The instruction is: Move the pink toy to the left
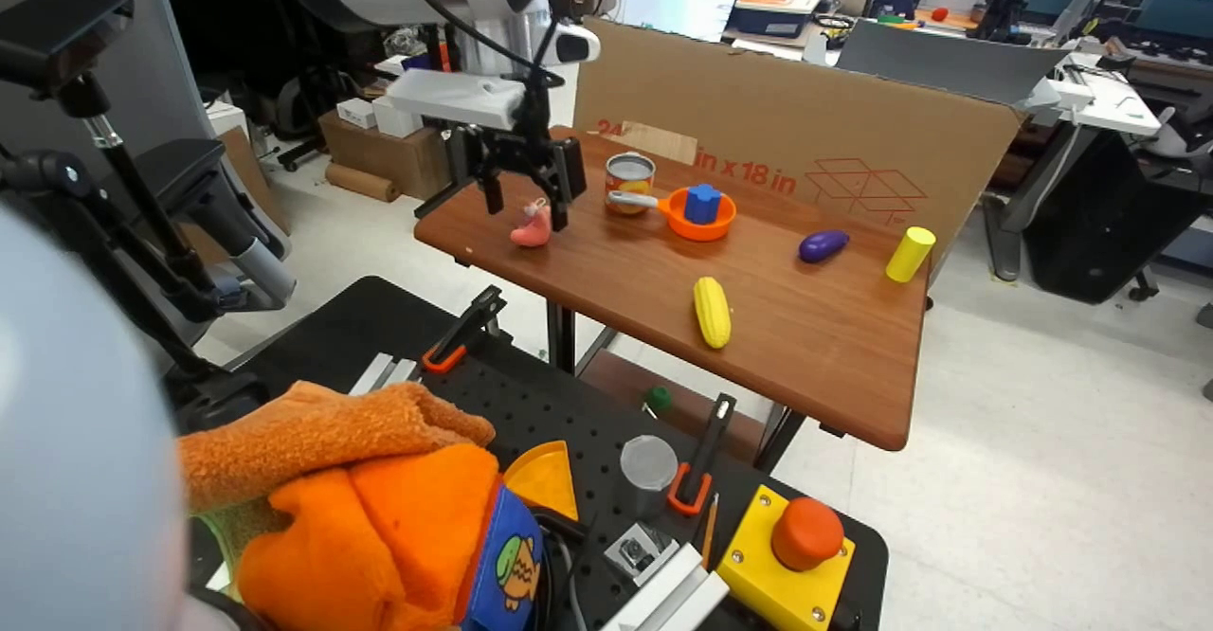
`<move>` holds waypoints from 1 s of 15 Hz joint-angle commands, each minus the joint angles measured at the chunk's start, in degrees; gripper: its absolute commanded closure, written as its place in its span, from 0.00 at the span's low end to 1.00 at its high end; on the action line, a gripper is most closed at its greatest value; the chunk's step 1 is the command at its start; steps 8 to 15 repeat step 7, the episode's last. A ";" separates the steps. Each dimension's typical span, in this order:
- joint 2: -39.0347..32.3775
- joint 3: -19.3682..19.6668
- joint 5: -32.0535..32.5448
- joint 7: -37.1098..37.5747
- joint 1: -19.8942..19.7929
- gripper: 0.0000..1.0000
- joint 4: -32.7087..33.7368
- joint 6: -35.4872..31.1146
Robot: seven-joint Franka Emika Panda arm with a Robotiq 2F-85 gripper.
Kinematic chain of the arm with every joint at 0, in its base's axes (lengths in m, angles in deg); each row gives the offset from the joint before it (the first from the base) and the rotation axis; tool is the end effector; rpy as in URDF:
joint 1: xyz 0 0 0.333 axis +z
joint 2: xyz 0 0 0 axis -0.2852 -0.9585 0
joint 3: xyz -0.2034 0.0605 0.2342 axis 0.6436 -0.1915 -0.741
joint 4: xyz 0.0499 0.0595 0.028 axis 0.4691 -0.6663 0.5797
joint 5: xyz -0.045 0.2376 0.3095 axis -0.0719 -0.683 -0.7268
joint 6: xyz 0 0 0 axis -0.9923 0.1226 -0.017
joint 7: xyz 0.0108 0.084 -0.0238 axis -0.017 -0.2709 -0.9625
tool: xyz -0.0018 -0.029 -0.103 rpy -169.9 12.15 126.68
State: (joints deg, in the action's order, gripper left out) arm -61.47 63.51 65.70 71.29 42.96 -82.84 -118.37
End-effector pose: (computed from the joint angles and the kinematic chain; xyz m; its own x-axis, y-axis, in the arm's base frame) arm 0.4616 0.1924 0.1795 0.9964 0.0370 -0.0766 0.0482 -0.9874 0.1505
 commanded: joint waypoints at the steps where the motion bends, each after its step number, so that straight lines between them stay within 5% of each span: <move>1: 12.93 -6.07 -0.77 -0.55 -2.26 0.00 -9.25 4.81; 5: 11.47 -9.70 -0.03 0.72 -4.88 0.00 -7.45 4.77; 15: 10.51 -9.53 0.04 0.71 -5.39 0.00 -7.06 4.68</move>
